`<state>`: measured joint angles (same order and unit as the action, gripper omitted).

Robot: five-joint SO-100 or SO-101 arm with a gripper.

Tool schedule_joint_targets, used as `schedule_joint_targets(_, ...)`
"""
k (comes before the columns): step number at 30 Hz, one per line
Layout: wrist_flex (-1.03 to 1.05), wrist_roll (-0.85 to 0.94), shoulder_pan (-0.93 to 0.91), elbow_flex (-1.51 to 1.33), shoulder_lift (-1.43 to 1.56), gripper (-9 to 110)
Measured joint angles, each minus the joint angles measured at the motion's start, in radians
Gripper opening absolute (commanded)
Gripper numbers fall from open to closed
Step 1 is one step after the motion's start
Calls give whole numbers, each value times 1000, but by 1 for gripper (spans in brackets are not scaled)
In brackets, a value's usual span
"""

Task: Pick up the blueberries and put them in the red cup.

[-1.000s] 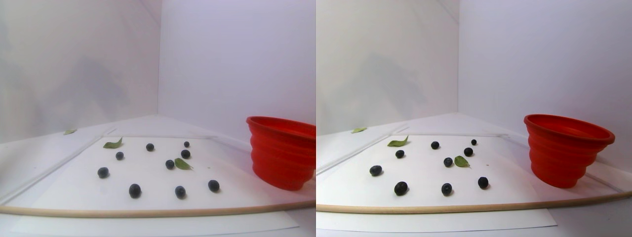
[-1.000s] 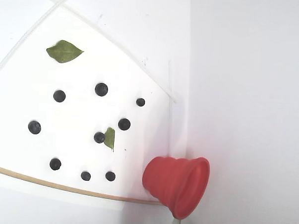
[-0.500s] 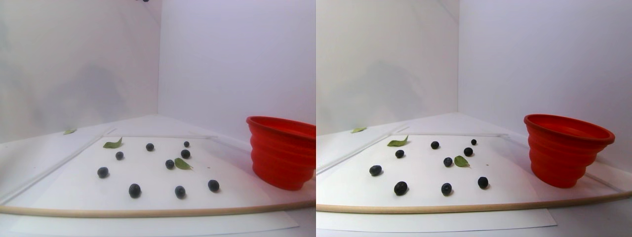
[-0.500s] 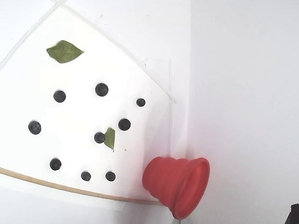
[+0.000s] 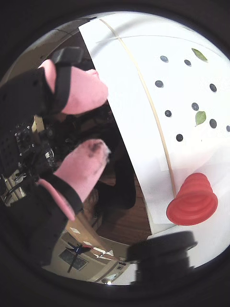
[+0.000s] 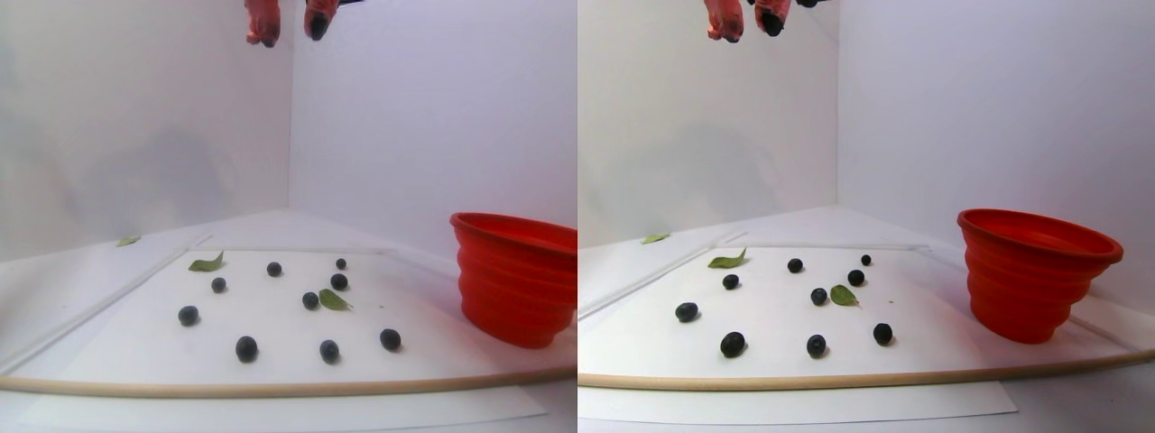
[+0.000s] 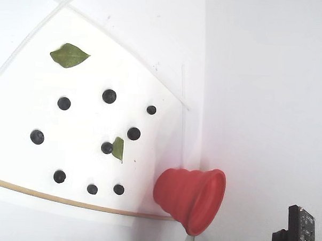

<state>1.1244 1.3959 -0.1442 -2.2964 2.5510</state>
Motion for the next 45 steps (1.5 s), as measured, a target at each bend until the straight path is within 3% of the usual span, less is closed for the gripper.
schedule_joint_targets(45,-433,112,18,-150,-373,15)
